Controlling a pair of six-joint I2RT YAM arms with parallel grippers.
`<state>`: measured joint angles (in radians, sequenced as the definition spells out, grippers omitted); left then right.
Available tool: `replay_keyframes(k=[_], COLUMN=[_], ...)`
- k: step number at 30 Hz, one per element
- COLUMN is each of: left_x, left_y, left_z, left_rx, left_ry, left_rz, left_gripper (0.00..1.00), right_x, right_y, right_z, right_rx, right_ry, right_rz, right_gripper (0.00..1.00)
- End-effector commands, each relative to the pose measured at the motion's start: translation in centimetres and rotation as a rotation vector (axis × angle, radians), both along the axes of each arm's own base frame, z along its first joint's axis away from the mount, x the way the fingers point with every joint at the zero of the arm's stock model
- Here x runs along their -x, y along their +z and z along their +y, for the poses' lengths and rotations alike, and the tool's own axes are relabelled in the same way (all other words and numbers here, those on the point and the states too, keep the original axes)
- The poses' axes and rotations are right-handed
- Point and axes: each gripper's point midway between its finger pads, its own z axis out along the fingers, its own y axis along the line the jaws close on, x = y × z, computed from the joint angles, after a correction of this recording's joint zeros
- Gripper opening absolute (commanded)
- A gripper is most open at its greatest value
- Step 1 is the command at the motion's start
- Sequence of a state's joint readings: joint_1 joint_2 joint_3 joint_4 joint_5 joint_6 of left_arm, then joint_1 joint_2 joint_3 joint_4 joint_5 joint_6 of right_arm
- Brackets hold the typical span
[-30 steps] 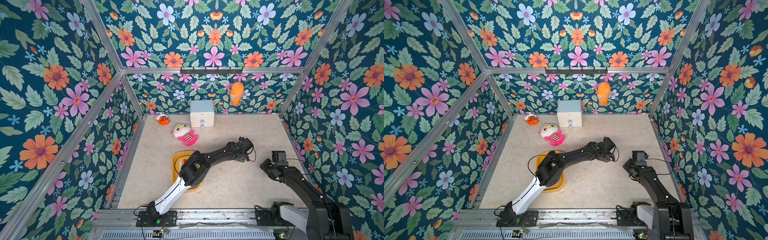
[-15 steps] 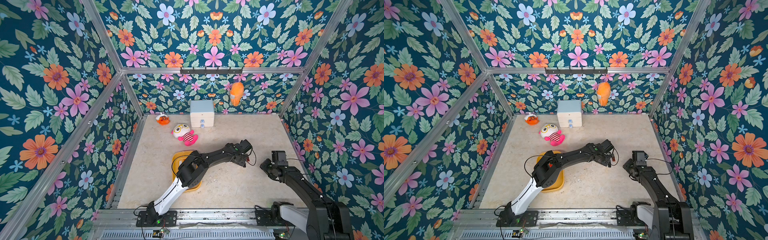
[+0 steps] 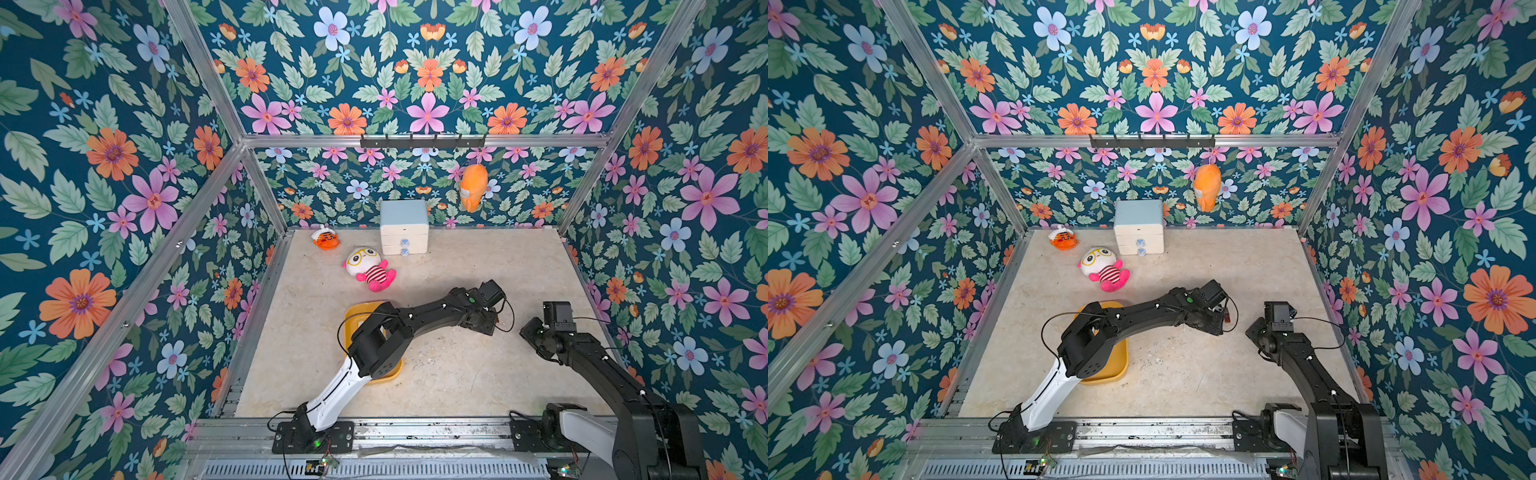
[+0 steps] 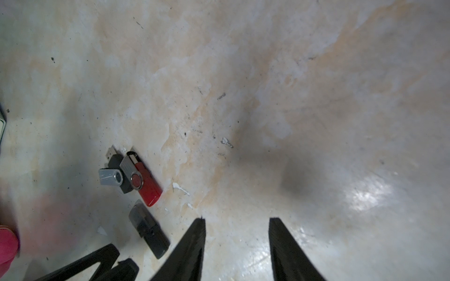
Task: Put the usb flash drive into the storage box
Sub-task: Pick up the USB flash from the center of the board.
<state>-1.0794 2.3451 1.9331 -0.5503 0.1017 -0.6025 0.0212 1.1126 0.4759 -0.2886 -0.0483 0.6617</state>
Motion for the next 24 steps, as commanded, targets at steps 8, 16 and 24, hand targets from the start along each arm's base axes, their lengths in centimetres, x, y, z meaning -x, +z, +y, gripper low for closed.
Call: replay_keyframes(k=[8, 16, 24], left_x=[-0.7, 0.3, 2.3], left_y=[-3.2, -5.8, -6.9], left_z=[0.5, 2.1, 5.8], left_rx=[-0.134, -0.258, -0.422], left_ry=[0.055, 0.015, -0.090], left_rz=[-0.018, 0.005, 0.052], left_gripper=[0.60, 0.45, 0.36], right_x=[-0.4, -0.4, -0.5], right_y=[0.3, 0.3, 0.2], right_z=[-0.1, 0.0, 0.0], right_rx=[0.006, 0.004, 0.003], right_ry=[0.002, 0.003, 0.004], right_rz=[-0.020, -0.017, -0.014], right_gripper=[0.48, 0.48, 0.48])
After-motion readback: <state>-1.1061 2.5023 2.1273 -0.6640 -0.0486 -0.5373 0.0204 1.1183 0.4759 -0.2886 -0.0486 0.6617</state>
